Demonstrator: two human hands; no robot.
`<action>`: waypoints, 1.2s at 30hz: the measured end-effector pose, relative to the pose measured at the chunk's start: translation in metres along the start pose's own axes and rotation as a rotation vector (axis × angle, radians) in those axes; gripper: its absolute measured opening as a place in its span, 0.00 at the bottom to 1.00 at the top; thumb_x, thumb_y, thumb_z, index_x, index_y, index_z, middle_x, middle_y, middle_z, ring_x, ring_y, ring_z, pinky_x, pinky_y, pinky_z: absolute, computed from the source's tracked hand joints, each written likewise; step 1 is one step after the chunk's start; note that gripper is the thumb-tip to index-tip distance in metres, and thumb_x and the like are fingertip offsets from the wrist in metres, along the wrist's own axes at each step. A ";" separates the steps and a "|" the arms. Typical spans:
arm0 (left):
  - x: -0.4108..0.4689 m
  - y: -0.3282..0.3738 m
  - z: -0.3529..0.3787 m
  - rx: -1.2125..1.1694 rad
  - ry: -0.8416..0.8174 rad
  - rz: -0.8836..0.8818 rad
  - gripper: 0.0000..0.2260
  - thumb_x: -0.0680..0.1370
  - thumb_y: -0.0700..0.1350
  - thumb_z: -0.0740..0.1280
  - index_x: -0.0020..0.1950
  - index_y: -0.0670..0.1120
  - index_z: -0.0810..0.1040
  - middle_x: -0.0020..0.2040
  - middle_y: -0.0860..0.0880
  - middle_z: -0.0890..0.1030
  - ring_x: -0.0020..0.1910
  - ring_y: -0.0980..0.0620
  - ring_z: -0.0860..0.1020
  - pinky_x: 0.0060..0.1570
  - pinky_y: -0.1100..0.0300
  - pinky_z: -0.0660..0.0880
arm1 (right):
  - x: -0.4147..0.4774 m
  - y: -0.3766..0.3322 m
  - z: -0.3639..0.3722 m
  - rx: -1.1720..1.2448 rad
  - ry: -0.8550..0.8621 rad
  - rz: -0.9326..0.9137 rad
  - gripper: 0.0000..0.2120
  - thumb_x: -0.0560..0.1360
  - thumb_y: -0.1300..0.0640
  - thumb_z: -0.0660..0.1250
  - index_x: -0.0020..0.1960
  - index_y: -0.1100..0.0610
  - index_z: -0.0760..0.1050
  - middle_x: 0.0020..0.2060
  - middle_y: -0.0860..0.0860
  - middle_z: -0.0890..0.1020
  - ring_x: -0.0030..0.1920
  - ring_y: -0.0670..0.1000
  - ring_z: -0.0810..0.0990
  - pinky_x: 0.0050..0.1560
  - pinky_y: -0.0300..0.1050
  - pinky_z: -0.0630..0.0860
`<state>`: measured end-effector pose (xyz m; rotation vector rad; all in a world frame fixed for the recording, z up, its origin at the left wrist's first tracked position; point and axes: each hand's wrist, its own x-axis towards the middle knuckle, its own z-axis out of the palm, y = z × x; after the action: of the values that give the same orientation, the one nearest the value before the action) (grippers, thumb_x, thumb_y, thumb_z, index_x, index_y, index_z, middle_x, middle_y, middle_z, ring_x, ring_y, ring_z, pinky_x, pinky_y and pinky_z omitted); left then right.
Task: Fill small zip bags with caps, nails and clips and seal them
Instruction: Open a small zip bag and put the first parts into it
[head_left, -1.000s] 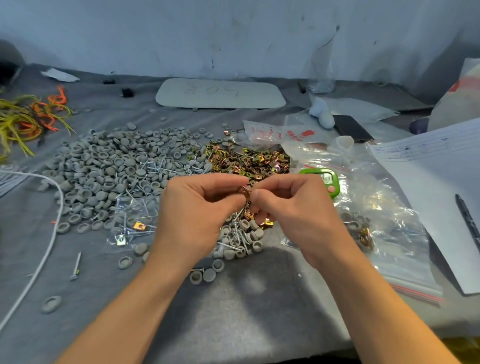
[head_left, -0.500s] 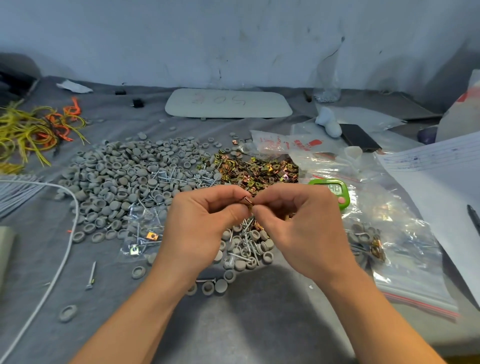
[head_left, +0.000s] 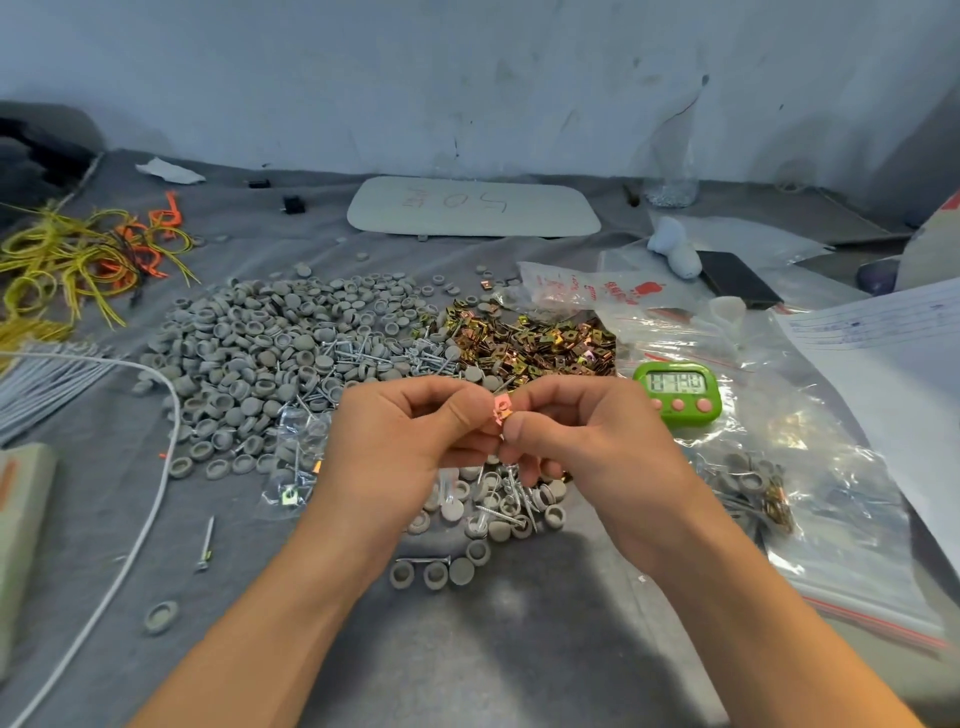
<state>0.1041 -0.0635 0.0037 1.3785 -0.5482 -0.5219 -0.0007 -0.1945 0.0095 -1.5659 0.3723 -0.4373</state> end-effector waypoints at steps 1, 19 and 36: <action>0.000 0.001 -0.002 -0.024 -0.015 -0.045 0.07 0.70 0.46 0.73 0.41 0.43 0.88 0.39 0.40 0.87 0.36 0.46 0.87 0.35 0.62 0.81 | 0.000 -0.001 0.000 0.008 -0.012 0.025 0.06 0.75 0.69 0.72 0.42 0.61 0.84 0.32 0.57 0.84 0.28 0.51 0.78 0.30 0.37 0.72; -0.003 0.005 -0.019 0.010 -0.182 0.041 0.13 0.73 0.32 0.74 0.51 0.48 0.89 0.43 0.42 0.87 0.44 0.51 0.86 0.46 0.64 0.80 | 0.009 0.001 0.006 0.415 -0.230 0.335 0.05 0.69 0.66 0.72 0.39 0.57 0.85 0.34 0.60 0.82 0.29 0.50 0.78 0.31 0.39 0.78; 0.000 -0.002 -0.056 0.536 0.229 0.228 0.16 0.73 0.45 0.79 0.57 0.63 0.85 0.50 0.66 0.85 0.45 0.65 0.82 0.46 0.73 0.76 | 0.024 0.002 0.042 0.282 0.024 0.324 0.19 0.85 0.55 0.62 0.45 0.64 0.84 0.38 0.61 0.86 0.31 0.50 0.83 0.29 0.38 0.78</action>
<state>0.1400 -0.0214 -0.0039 1.8254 -0.6745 -0.0221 0.0407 -0.1702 0.0078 -1.2004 0.5482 -0.2435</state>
